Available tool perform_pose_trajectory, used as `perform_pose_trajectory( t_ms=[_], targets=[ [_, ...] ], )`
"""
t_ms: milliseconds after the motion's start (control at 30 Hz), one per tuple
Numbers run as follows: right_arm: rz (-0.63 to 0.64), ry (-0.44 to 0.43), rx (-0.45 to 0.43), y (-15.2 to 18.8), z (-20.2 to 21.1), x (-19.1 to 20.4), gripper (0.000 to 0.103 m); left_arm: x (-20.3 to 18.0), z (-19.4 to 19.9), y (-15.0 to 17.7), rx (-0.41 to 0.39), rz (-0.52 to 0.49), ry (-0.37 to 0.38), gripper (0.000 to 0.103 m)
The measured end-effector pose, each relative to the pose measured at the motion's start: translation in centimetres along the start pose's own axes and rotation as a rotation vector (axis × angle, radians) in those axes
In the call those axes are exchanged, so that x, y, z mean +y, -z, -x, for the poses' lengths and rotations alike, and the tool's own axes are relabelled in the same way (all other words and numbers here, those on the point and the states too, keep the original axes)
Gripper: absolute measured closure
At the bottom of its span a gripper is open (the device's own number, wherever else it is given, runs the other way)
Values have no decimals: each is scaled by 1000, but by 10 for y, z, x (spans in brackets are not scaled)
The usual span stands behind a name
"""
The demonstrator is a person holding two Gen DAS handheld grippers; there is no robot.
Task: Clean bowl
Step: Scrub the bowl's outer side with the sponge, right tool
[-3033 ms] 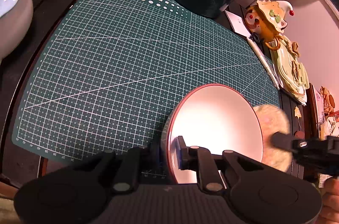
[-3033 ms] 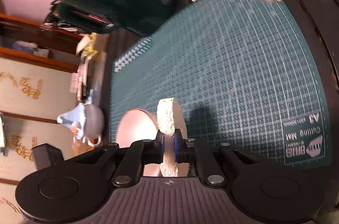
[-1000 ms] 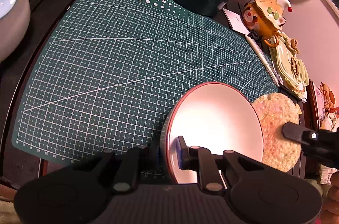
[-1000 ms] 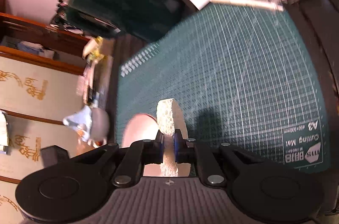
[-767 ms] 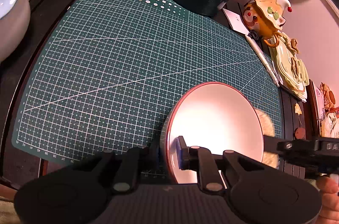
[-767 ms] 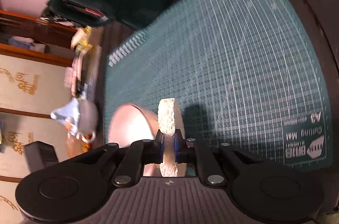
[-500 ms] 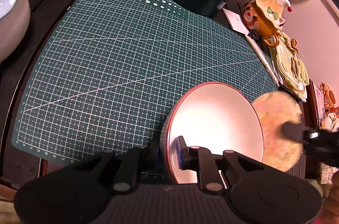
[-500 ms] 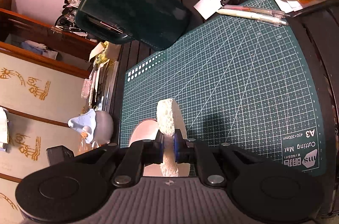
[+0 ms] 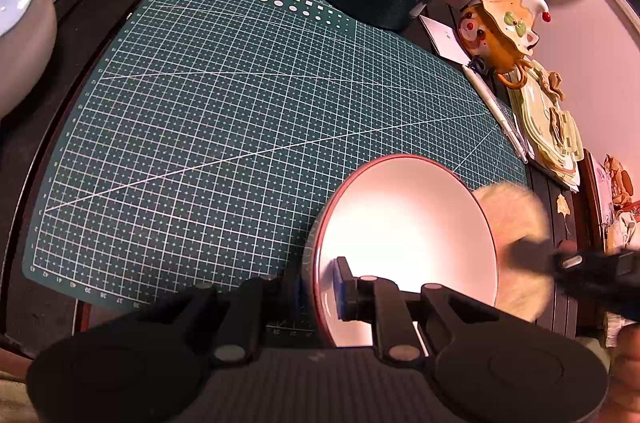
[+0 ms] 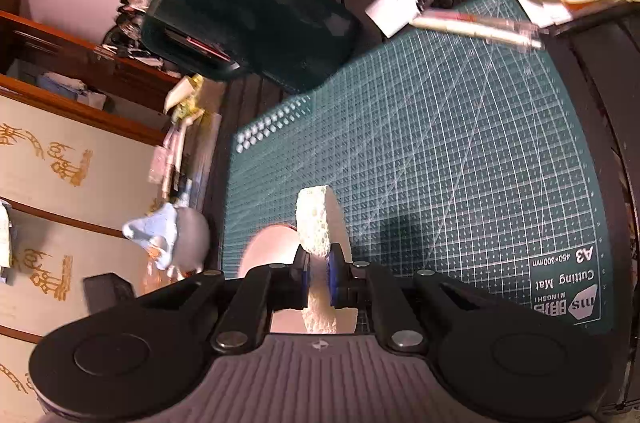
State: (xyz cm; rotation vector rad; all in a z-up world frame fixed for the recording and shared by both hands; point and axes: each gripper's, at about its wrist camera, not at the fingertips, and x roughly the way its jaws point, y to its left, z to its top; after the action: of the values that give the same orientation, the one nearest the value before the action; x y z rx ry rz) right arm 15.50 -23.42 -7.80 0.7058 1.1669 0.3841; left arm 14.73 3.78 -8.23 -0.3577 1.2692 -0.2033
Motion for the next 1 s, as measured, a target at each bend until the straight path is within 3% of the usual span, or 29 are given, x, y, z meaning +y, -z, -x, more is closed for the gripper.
perform_pose_trajectory(
  t_ms=[133, 267, 367, 600, 800, 1000],
  targets=[
    [-23, 32, 60, 2, -18, -6, 94, 3, -1, 0, 2, -4, 3, 88],
    [13, -34, -44, -1, 16, 5, 94, 4, -1, 0, 3, -6, 3, 88],
    [22, -45, -59, -2, 20, 7, 94, 4, -1, 0, 2, -6, 2, 88],
    [-14, 22, 46, -1, -13, -5, 94, 3, 0, 1, 3, -6, 3, 88],
    [20, -47, -56, -2, 22, 7, 94, 3, 0, 0, 4, -7, 3, 88],
    [-11, 31, 47, 0, -12, -3, 94, 4, 0, 0, 4, -6, 4, 88]
  ],
)
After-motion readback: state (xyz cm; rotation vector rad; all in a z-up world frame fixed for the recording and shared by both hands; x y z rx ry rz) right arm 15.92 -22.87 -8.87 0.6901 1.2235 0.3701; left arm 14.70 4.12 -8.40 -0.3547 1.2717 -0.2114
